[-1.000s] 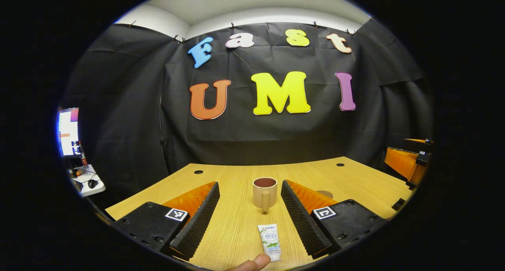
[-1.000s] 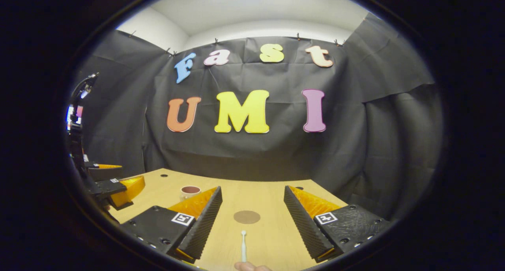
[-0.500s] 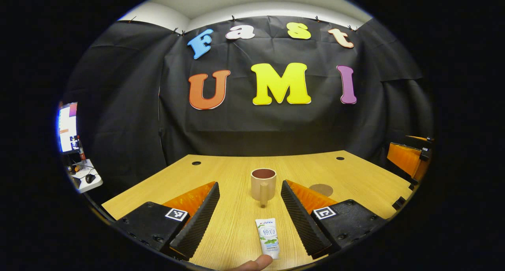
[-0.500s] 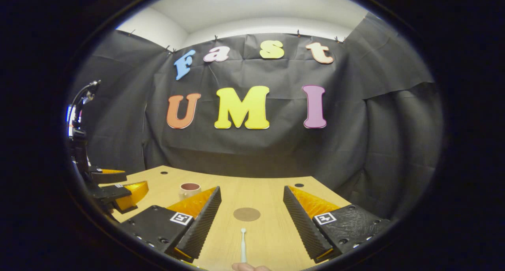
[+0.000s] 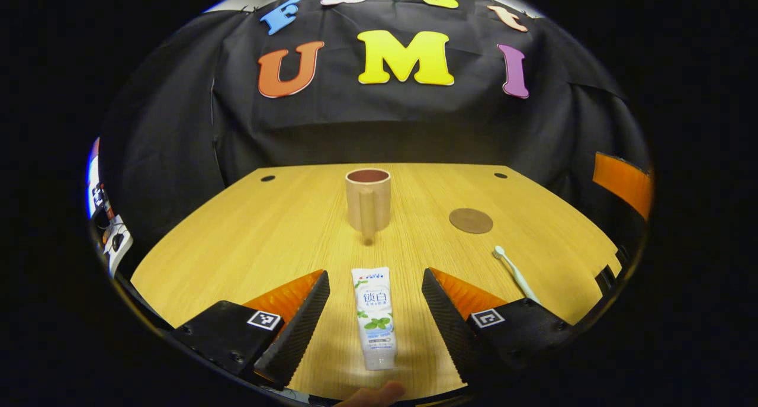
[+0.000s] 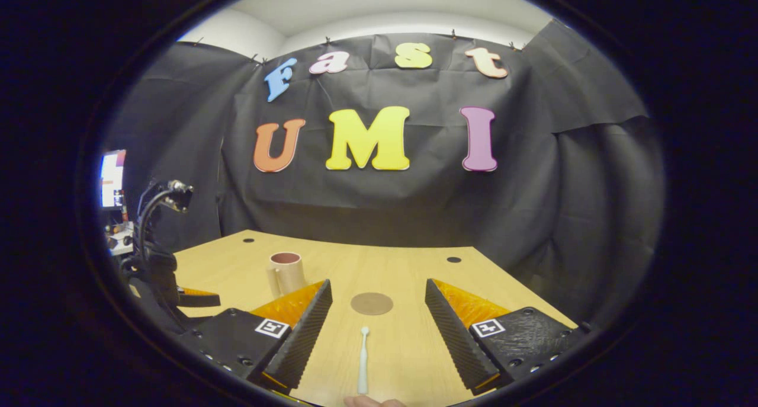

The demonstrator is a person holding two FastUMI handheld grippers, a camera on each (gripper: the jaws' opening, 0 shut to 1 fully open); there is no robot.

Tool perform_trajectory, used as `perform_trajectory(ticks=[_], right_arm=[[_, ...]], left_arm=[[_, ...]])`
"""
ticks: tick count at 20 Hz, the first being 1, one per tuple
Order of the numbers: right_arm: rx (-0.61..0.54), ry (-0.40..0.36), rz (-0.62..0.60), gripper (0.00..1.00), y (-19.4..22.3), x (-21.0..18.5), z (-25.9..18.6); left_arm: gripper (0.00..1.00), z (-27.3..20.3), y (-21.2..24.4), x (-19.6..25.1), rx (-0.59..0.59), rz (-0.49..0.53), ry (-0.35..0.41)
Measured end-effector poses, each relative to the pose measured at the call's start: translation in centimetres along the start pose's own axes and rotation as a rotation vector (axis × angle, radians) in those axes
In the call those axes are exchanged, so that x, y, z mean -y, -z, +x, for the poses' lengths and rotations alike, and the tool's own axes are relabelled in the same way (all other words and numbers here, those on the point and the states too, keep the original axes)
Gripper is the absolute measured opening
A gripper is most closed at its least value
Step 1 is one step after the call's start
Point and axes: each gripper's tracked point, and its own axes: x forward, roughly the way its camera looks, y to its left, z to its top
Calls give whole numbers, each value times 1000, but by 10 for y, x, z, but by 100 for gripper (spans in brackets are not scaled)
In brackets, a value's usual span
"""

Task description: Put the toothbrush and toothpaste on the desktop into the cup, then pick up the cup and place it on the coaster on the desktop.

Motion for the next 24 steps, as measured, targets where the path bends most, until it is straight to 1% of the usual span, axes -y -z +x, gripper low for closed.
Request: perform_trajectory(ticks=[1, 3, 5, 7, 8, 9, 10, 11, 12, 13, 14, 15, 16, 17, 18, 19, 20, 22, 24], right_arm=[[-8, 1, -1, 96, 3, 1, 1], [-29, 9, 13, 96, 11, 7, 5], [-66, 13, 29, 95, 23, 9, 11], [-98, 15, 43, 95, 31, 12, 14], [-107, 18, 51, 95, 33, 14, 15], [-110, 21, 60, 95, 32, 16, 16], [-113, 21, 65, 95, 34, 15, 16], [-114, 22, 66, 95, 34, 15, 16], [-117, 26, 61, 95, 36, 16, 16], [-118, 24, 52, 95, 36, 15, 16], [-119, 21, 46, 95, 37, 14, 16], [-119, 20, 42, 95, 36, 13, 17], [-119, 19, 39, 95, 37, 11, 18], [-122, 19, 36, 95, 37, 11, 19], [-125, 18, 33, 94, 38, 10, 21], [-131, 21, 32, 94, 39, 10, 24], [-141, 31, 33, 94, 42, 12, 28], [-174, 40, 36, 95, 51, 13, 38], [-219, 18, 42, 96, 66, 6, 50]], left_arm=[[100, 1, 11, 2, -37, -11, 7], [100, 5, 29, -3, -116, -12, -21], [100, 6, 45, -2, -193, -33, -27], [99, 8, 53, -6, -227, -54, -40], [95, 8, 50, -8, -222, -46, -50], [90, 10, 49, -8, -224, -42, -54], [66, 13, 53, -5, -243, -39, -43], [57, 12, 50, -6, -231, -29, -44], [58, 12, 51, -5, -231, -24, -39], [54, 11, 49, -5, -225, -32, -35], [47, 12, 50, -6, -220, -43, -35], [51, 11, 49, -7, -218, -49, -38], [44, 10, 47, -6, -203, -52, -24], [48, 8, 43, 0, -172, -52, 9], [42, 5, 35, 4, -136, -49, 31], [47, 1, 29, 3, -94, -46, 36], [42, -3, 18, 1, -47, -43, 29], [42, -11, -5, -9, 52, -23, 0], [42, -18, -26, -16, 129, 12, -34]])
